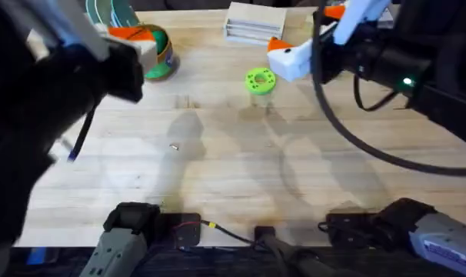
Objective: Pick up the gripper from the table and insert it into the empty holder that is missing its gripper. Then pick up a screw, insert it into the mounting hole, and use the screwdriver to tighten it. Finally, clean up the table by picking up the vegetable and placing it into the bucket.
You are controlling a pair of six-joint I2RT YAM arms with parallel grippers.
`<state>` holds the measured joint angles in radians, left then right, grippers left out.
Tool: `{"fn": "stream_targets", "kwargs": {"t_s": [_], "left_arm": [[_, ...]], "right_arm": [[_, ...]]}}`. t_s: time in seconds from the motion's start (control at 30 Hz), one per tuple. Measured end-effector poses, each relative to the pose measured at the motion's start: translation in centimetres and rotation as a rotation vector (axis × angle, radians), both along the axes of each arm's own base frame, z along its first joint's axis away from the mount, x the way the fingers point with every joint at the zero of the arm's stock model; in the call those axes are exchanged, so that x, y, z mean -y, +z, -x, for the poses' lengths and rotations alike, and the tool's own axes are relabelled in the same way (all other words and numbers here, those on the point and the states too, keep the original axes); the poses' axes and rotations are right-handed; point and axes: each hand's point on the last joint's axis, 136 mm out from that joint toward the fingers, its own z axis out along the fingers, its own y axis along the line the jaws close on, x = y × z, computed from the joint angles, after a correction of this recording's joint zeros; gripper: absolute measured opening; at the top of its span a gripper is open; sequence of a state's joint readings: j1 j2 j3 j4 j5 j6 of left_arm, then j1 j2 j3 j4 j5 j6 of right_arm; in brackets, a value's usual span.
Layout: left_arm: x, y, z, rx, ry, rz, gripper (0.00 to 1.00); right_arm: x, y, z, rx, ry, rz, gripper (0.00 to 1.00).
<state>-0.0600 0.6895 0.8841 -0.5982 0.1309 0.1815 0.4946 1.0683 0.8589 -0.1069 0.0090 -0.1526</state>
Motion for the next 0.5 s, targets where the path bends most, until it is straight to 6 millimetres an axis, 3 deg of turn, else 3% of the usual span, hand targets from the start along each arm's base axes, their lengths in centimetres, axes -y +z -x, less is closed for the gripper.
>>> {"fn": "stream_targets", "kwargs": {"t_s": [0.03, 0.23, 0.3, 0.5], "left_arm": [[0.1, 0.3, 0.7, 0.01, -0.006, -0.005, 0.043], [-0.1, 1.0, 4.3, 0.045, -0.011, -0.006, 0.944], [-0.1, 1.0, 5.0, 0.046, -0.012, -0.009, 0.989], [-0.2, 0.6, 5.6, 0.033, -0.013, -0.011, 0.994]], "right_arm": [[0.2, 0.0, 0.3, -0.012, -0.004, -0.003, 0.992], [1.1, -0.4, 2.1, -0.083, -0.031, -0.032, 0.991], [1.4, -0.1, 2.7, -0.092, -0.039, -0.047, 0.991], [2.4, -0.3, 4.5, -0.178, -0.055, -0.035, 0.991]]}}
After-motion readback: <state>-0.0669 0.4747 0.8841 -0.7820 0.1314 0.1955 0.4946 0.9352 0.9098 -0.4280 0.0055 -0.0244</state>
